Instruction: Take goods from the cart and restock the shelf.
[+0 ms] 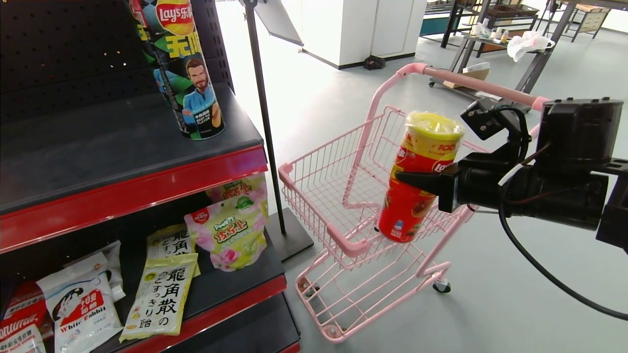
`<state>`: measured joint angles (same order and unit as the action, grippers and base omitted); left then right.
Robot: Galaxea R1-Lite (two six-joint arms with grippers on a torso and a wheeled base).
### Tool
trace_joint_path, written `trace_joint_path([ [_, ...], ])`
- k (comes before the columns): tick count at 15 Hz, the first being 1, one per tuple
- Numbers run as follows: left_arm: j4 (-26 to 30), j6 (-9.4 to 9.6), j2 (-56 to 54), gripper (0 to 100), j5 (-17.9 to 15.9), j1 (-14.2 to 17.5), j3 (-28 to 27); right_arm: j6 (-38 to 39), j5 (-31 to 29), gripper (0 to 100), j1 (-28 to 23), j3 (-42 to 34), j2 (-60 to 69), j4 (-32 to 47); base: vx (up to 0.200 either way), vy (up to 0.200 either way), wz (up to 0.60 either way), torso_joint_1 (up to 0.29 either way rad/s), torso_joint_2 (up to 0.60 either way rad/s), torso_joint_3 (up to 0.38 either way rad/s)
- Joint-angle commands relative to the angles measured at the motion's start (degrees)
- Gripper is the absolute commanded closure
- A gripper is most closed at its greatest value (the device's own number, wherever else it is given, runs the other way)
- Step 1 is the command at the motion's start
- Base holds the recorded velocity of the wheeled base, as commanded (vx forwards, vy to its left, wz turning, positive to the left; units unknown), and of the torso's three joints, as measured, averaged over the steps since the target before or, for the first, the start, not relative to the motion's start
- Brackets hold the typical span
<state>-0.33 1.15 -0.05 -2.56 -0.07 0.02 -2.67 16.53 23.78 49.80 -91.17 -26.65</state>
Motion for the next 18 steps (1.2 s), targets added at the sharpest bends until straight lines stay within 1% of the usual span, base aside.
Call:
trace_joint_path([
  [1,-0.1,0.00,0.0,0,0.0,0.0,0.0,0.0,0.1,100,0.0,-0.2,0.2,-0.2,0.000,0.000,0.00,0.076,-0.29,-0.217],
  [7,0.0,0.00,0.0,0,0.0,0.0,0.0,-0.3,0.3,100,0.0,1.0,0.2,-0.1,0.000,0.000,0.00,0.143,-0.48,-0.330],
  [14,0.0,0.00,0.0,0,0.0,0.0,0.0,-2.7,0.9,100,-0.1,0.7,0.1,0.0,0.000,0.000,0.00,0.211,-0.58,-0.372],
  [18,-0.1,0.08,0.0,0,0.0,0.0,0.0,-4.5,0.7,100,-0.1,0.0,0.0,0.0,0.000,0.000,0.00,0.176,-0.43,-0.261],
])
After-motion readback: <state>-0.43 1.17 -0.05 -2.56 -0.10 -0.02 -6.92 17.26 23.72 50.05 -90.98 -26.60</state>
